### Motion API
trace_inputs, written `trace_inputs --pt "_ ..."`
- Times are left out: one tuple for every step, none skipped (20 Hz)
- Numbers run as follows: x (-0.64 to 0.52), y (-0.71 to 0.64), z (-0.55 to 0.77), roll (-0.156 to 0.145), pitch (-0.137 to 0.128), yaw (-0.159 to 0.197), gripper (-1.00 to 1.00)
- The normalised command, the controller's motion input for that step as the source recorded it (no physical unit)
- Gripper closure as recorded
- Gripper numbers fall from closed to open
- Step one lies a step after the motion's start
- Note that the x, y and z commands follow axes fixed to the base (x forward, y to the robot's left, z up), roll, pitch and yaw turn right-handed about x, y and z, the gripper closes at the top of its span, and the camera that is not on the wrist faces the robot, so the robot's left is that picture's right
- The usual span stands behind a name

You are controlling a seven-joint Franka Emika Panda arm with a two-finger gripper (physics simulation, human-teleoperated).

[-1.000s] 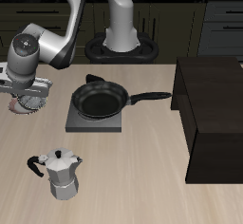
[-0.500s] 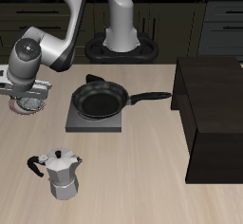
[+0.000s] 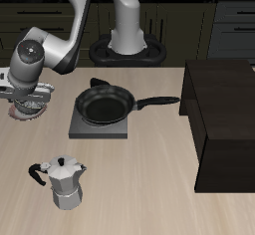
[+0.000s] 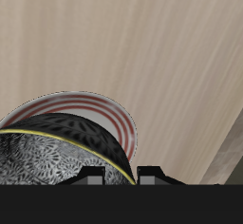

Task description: Place the bowl on the plate

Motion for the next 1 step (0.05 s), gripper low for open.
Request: trace_inputs --pt "-0.04 0.22 0.11 0.060 -0.037 0.064 -1.00"
